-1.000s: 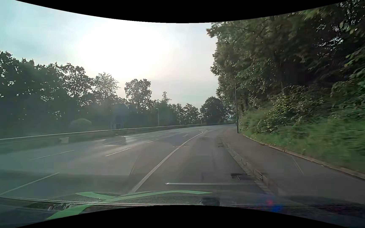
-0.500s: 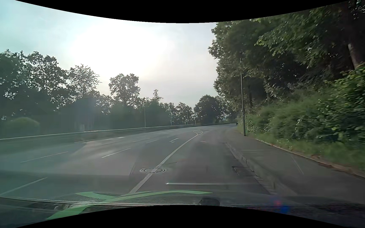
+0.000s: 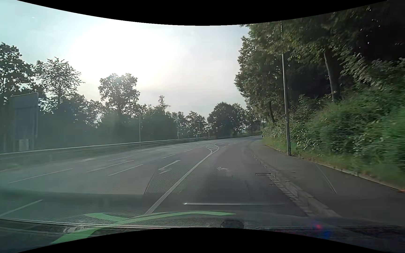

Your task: Follow the waypoints while adhering to traffic rules and regulations

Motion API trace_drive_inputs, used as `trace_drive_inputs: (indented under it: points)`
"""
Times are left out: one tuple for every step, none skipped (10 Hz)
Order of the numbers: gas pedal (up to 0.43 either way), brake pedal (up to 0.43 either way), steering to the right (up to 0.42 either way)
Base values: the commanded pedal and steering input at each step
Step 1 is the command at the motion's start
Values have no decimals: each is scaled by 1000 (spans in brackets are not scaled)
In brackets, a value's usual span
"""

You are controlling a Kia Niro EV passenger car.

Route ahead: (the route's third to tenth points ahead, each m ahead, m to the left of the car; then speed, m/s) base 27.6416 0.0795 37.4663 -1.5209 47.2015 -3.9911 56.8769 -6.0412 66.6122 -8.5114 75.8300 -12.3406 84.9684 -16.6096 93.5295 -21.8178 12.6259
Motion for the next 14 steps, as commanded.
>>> trace_drive_inputs:
  points:
    - [138, 0, 27]
    - [138, 0, 28]
    - [138, 0, 28]
    - [138, 0, 28]
    - [138, 0, 29]
    - [138, 0, 30]
    - [138, 0, 30]
    - [150, 0, 30]
    - [150, 0, 30]
    - [150, 0, 28]
    - [150, 0, 27]
    - [150, 0, 27]
    - [150, 0, 27]
    - [150, 0, 27]
